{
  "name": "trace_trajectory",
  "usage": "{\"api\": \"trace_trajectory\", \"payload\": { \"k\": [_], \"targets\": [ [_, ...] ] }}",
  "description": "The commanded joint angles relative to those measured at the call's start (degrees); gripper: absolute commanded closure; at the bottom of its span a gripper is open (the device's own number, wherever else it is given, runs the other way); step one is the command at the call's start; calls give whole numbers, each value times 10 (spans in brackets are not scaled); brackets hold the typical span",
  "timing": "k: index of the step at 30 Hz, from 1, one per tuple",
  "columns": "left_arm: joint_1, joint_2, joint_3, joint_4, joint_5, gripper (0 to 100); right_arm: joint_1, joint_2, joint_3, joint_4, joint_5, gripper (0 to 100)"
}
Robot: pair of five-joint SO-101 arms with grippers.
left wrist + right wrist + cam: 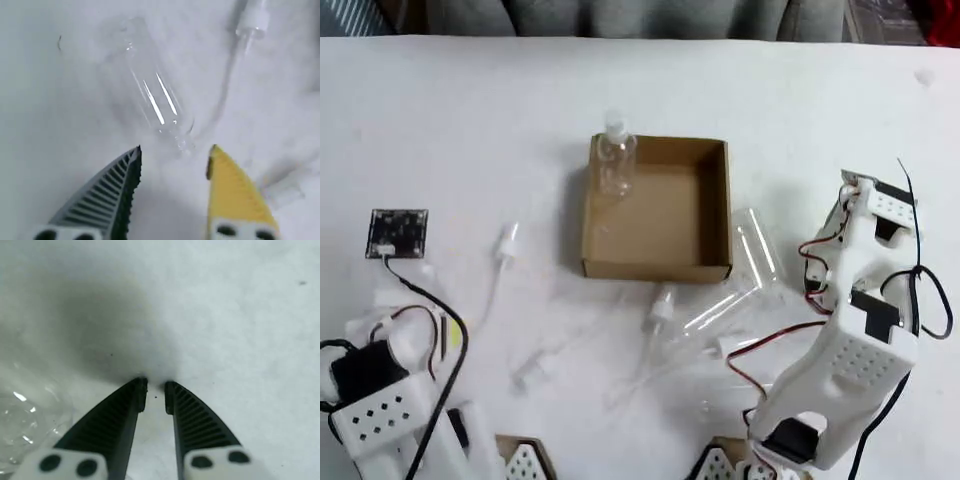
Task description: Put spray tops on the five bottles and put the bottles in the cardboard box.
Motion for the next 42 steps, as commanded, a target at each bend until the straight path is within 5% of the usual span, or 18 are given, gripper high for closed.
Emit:
{"api": "trace_trajectory", "payload": {
  "k": [1,10,20,31,42],
  "targets": [
    [-13,-10,-41,11,-28,897,-37,7,8,-15,9,982],
    [-57,187,-155,47,-33,902,-37,7,9,-15,10,982],
    [-58,348,-174,79,-276,902,-37,7,9,-15,10,982],
    [-51,356,-25,-151,-313,902,-37,7,10,-15,10,982],
    [59,351,69,-293,-306,902,-37,7,10,-15,11,982]
  ]
}}
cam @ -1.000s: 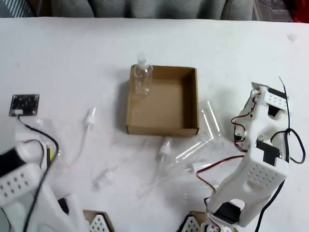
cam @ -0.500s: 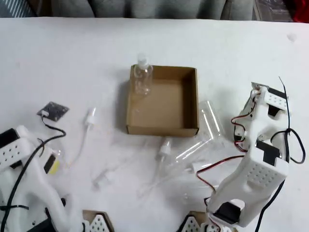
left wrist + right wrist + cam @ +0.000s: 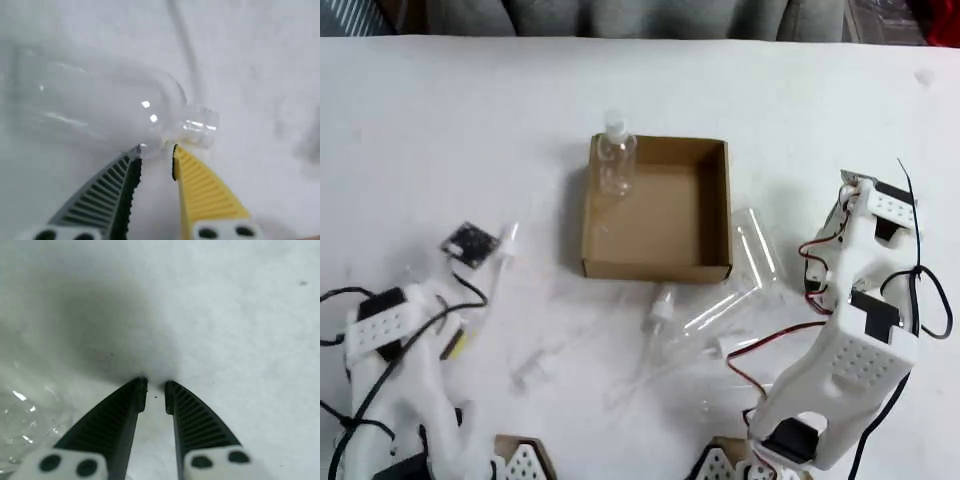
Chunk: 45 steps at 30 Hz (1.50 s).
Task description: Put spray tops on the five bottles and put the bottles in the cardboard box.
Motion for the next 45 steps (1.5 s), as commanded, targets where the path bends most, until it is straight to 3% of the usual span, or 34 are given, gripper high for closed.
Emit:
{"api": "trace_trajectory", "payload": {
  "k": [1,7,15,18,25,33,37,42,45],
  "targets": [
    [47,0,2,-56,1,902,-37,7,8,-15,8,982],
    [115,0,2,-80,52,902,-37,7,8,-15,8,982],
    [209,0,-3,-73,52,902,-36,7,8,-15,9,982],
    [221,0,-37,-24,50,901,-36,7,8,-15,9,982],
    [209,0,-154,125,-105,899,-36,7,7,-15,9,982],
    [177,0,-231,202,-260,876,-37,7,7,-15,9,982],
    [153,0,-257,198,-284,809,-37,7,7,-15,9,982],
    [131,6,-258,137,-290,751,-37,7,7,-15,9,982],
    [125,6,-246,131,-367,707,-37,7,7,-15,9,982]
  ]
}}
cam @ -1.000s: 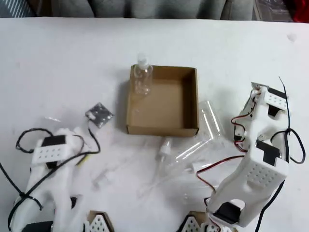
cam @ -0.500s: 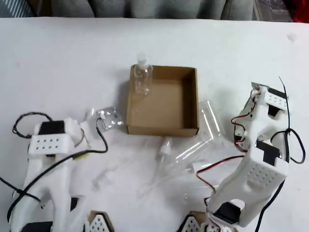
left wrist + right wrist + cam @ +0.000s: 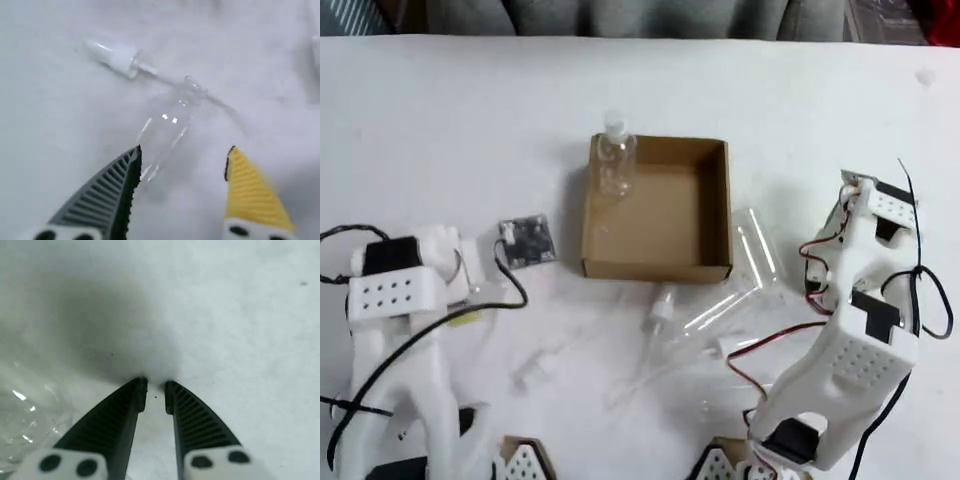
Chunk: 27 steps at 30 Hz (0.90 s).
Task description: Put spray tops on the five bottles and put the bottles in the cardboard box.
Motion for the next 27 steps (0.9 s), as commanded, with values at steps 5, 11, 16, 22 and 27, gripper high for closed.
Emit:
{"api": "trace_trajectory", "payload": {
  "k": [5,11,16,22,27],
  "targets": [
    [-9,6,19,-64,-184,615,-37,7,7,-15,7,982],
    [-8,7,95,-187,-184,607,-37,7,5,-15,7,982],
    [-8,7,131,-278,-145,608,-37,7,5,-15,7,982],
    [-9,17,134,-287,-135,608,-37,7,5,-15,7,982],
    [-8,103,103,-295,-131,608,-37,7,5,-15,7,982]
  ]
}}
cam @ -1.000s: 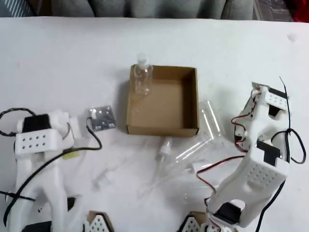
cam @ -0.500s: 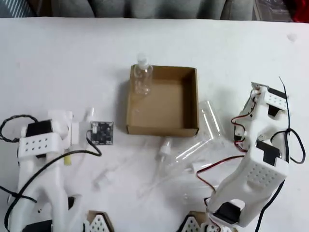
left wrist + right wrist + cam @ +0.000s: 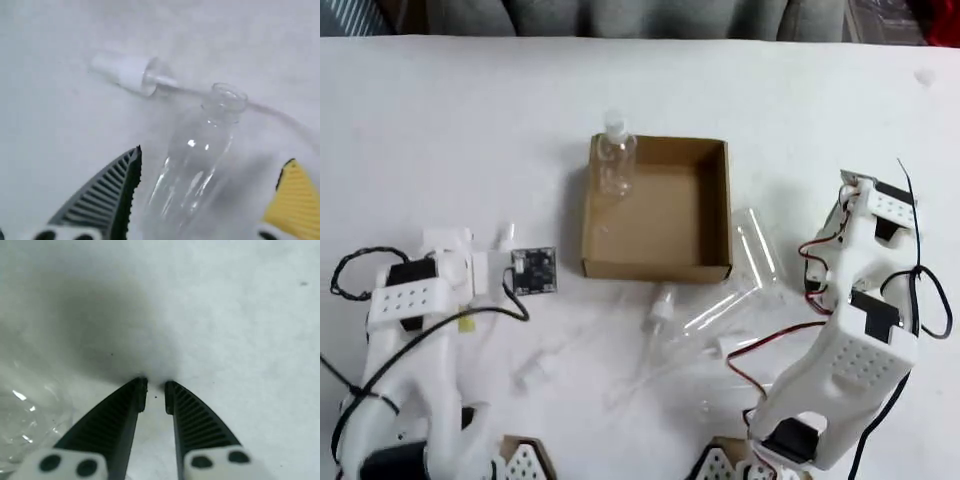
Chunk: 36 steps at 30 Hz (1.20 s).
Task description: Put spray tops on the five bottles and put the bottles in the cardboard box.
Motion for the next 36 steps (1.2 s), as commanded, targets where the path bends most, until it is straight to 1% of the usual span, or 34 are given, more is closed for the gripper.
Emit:
{"api": "trace_trajectory", "payload": {
  "k": [1,6,7,9,14,15,19,21,23,26,29,33,35,36],
  "targets": [
    [-5,75,-46,-15,13,608,-37,7,5,-15,7,982],
    [-17,119,-62,-17,33,612,-37,7,5,-15,6,982],
    [-17,121,-59,-17,33,627,-37,7,5,-15,6,982],
    [-15,125,-57,-16,33,697,-37,7,5,-15,6,982],
    [-17,125,-40,-16,36,973,-37,7,5,-15,6,982],
    [-18,125,-36,-16,36,985,-37,7,5,-15,6,982],
    [-27,125,-13,-16,38,891,-37,7,5,-15,6,982],
    [-27,125,1,-18,55,860,-37,7,5,-15,6,982],
    [-27,124,4,-20,105,852,-37,7,5,-15,5,982],
    [-27,121,2,-20,199,854,-40,7,5,-16,4,982],
    [-28,124,-15,-20,309,854,-42,7,5,-16,4,982],
    [-50,125,-34,-19,445,854,-50,7,4,-16,5,982],
    [-58,125,-37,-20,486,854,-58,7,4,-16,4,982],
    [-63,125,-38,-20,495,854,-62,7,4,-17,4,982]
  ]
}}
